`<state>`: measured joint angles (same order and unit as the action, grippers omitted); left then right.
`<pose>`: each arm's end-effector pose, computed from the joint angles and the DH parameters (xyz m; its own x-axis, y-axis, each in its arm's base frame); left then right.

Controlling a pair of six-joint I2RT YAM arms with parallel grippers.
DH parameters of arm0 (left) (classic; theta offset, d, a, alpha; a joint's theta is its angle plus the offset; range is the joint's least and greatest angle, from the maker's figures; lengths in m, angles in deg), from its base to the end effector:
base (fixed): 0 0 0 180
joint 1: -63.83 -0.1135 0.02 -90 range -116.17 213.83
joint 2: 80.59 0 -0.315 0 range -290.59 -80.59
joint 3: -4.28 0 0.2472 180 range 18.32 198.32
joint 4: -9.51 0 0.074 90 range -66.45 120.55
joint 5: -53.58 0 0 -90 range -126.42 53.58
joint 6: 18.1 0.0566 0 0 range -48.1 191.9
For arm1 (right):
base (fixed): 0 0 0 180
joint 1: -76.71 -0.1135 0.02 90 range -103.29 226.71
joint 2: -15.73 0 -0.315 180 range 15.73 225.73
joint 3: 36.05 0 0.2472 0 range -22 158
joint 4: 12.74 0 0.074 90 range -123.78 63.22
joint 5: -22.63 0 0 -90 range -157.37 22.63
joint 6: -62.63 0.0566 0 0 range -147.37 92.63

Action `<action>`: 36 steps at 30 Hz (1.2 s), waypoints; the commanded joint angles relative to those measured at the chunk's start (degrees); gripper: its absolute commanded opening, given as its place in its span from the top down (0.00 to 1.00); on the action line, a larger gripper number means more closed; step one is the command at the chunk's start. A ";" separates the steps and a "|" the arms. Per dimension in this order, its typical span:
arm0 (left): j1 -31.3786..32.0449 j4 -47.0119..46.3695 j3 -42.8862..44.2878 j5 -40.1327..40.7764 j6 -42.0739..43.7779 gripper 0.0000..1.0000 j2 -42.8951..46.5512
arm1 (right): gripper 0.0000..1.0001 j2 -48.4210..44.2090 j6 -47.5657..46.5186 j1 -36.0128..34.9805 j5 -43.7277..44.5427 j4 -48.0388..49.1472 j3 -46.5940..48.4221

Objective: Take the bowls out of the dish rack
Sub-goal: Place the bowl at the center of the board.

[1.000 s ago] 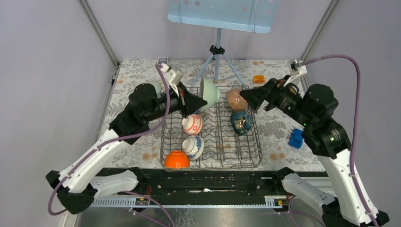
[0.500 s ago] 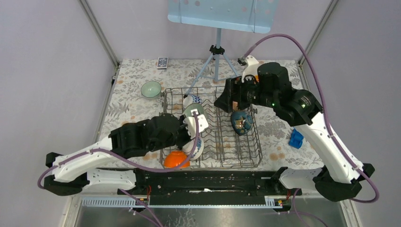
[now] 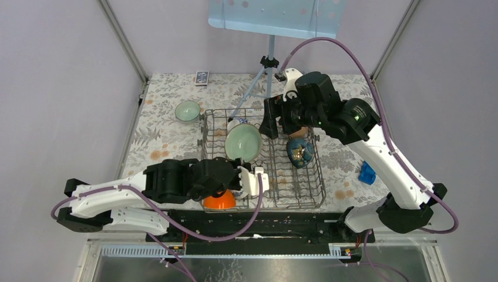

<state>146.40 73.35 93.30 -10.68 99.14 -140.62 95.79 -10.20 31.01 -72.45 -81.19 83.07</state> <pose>0.0478 -0.1767 0.4348 0.3220 0.7189 -0.6160 0.7870 0.1584 0.5963 0.1858 0.1976 0.5156 -0.5538 -0.1465 -0.8196 -0.6314 0.7156 0.2987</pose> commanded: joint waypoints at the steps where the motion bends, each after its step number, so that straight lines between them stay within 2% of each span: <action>1: 0.49 -2.02 0.67 4.33 8.61 1.00 -0.76 | 0.20 1.87 -1.89 -2.68 4.41 -2.58 5.82; 6: 0.67 -0.09 0.35 3.34 11.77 1.00 -1.38 | 0.20 4.38 -3.83 -5.71 8.82 -5.55 8.78; 12: 0.76 -0.06 0.73 0.46 14.12 1.00 -0.57 | 0.22 5.27 -4.95 -7.89 11.53 -7.06 7.16; 28: 0.76 3.90 0.87 -7.14 14.54 1.00 -0.53 | 0.35 6.77 -4.27 -12.09 13.77 -6.96 3.82; 36: 0.76 4.08 0.01 -8.03 14.02 1.00 -0.18 | 0.42 6.43 -4.20 -12.23 14.62 -5.33 -0.85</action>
<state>146.90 81.05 92.74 -18.92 112.50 -142.92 102.39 -13.89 19.34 -59.69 -87.75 83.84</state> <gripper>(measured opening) 0.023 0.592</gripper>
